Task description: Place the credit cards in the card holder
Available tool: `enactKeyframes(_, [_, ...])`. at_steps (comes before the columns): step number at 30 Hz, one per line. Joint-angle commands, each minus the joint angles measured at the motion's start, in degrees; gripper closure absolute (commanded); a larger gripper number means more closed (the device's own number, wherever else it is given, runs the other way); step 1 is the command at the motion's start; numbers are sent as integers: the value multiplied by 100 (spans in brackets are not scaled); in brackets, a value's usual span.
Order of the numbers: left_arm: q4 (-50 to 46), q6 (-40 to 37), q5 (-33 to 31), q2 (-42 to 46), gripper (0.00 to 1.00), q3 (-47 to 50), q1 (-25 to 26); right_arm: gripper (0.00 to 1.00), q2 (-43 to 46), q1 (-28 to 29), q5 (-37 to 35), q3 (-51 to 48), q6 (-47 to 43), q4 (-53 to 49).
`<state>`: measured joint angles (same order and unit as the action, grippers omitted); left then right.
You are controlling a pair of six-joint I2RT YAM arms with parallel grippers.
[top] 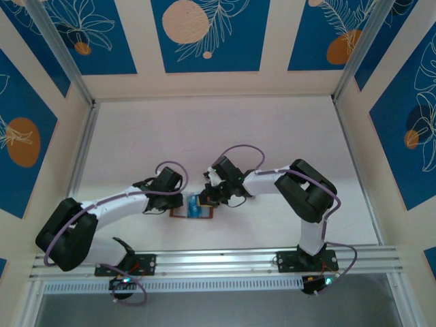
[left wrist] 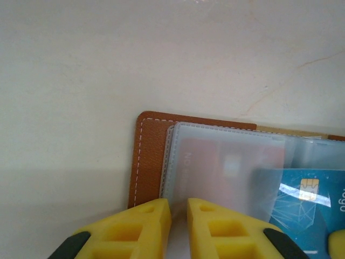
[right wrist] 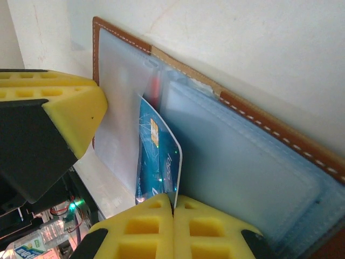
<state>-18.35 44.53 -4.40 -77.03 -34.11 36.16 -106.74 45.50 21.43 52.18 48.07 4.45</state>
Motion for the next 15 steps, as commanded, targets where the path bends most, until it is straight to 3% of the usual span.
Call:
enactKeyframes(1, [-266,29,-78,-123,82,257,-57,100,-176,-120,-546,20,88,-420])
enactKeyframes(15, [-196,29,-52,-112,82,307,-57,100,-239,184,-902,0,560,-208])
